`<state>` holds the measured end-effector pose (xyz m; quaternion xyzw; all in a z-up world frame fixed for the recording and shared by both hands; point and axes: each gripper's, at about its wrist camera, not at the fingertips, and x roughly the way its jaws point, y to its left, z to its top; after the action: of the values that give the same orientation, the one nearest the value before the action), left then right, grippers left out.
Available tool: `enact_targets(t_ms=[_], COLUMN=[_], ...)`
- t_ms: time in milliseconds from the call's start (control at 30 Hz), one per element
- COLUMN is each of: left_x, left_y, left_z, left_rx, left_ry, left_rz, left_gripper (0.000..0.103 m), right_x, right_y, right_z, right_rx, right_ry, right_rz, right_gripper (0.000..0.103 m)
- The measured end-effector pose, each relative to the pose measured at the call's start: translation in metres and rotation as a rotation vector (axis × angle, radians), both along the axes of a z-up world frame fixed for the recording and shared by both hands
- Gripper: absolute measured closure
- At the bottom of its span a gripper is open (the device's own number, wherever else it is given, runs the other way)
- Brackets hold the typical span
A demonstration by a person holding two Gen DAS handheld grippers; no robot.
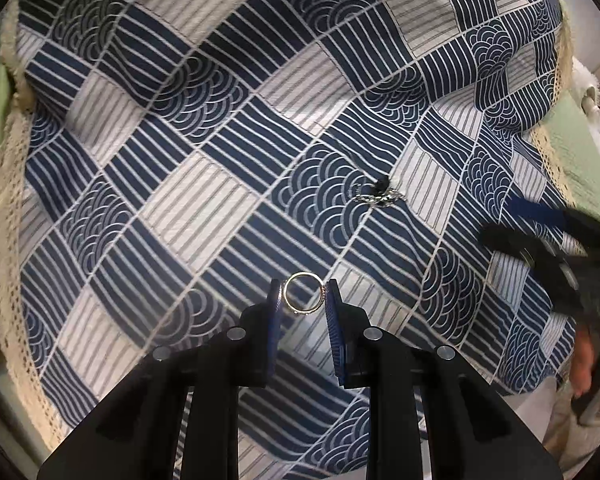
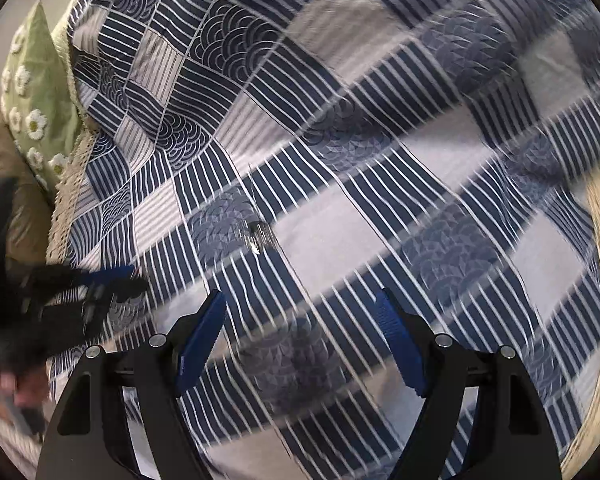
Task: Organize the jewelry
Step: 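Grasp the gold ring with the left gripper while the right grasps a black-stone earring, then carry the ring and earring into the white bin and open both grippers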
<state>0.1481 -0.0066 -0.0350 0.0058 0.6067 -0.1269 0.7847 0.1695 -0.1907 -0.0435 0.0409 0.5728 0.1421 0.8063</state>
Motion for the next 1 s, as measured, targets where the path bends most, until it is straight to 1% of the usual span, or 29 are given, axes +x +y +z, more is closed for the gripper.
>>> enact_targets(t_ms=[100,133,167,200,267,300,367,400,467,600,700,800,867,900,1000], left_x=[0.002,0.003,0.004,0.004,0.004,0.003,0.004,0.005,0.006,0.008,0.004,-0.005,-0.017,-0.025,-0.047], left_y=[0.014,0.015,0.015,0.013,0.015,0.018,0.021,0.022,0.026,0.026,0.025,0.023,0.022,0.020,0.016], left_z=[0.004,0.005,0.004,0.003,0.002,0.002,0.002,0.001,0.001,-0.003,0.001,0.019,0.037,0.049,0.080], left_rx=[-0.027,-0.036,-0.039,-0.039,-0.041,-0.047,-0.055,-0.056,-0.062,-0.058,-0.054,-0.067,-0.094,-0.107,-0.124], left_ry=[0.004,0.006,0.009,0.009,0.013,0.016,0.021,0.021,0.024,0.034,0.029,-0.005,-0.039,-0.064,-0.131], left_rz=[0.016,0.019,0.017,0.016,0.019,0.020,0.025,0.028,0.037,0.043,0.036,0.017,-0.006,-0.019,-0.054], left_gripper=[0.083,0.083,0.083,0.083,0.083,0.083,0.083,0.083,0.083,0.083,0.083,0.083,0.083,0.083,0.083], right_x=[0.026,0.034,0.041,0.046,0.050,0.050,0.049,0.048,0.048,0.047,0.041,0.026,0.006,0.000,-0.034], right_y=[0.019,0.024,0.028,0.031,0.035,0.038,0.044,0.048,0.050,0.050,0.041,0.029,0.021,0.020,0.010], right_z=[-0.015,-0.022,-0.029,-0.036,-0.046,-0.050,-0.055,-0.055,-0.055,-0.052,-0.042,-0.014,0.016,0.027,0.070], right_rx=[-0.019,-0.027,-0.031,-0.026,-0.015,-0.016,-0.062,-0.091,-0.111,-0.107,-0.073,-0.027,0.000,0.007,0.032], right_ry=[0.044,0.062,0.079,0.100,0.126,0.133,0.127,0.112,0.101,0.091,0.072,0.029,-0.029,-0.047,-0.127], right_rz=[-0.002,-0.008,-0.015,-0.019,-0.021,-0.019,-0.010,-0.002,0.002,-0.003,-0.022,-0.023,0.002,0.013,0.063], right_gripper=[0.028,0.030,0.036,0.039,0.051,0.054,0.063,0.065,0.081,0.082,0.082,0.082,0.082,0.082,0.082])
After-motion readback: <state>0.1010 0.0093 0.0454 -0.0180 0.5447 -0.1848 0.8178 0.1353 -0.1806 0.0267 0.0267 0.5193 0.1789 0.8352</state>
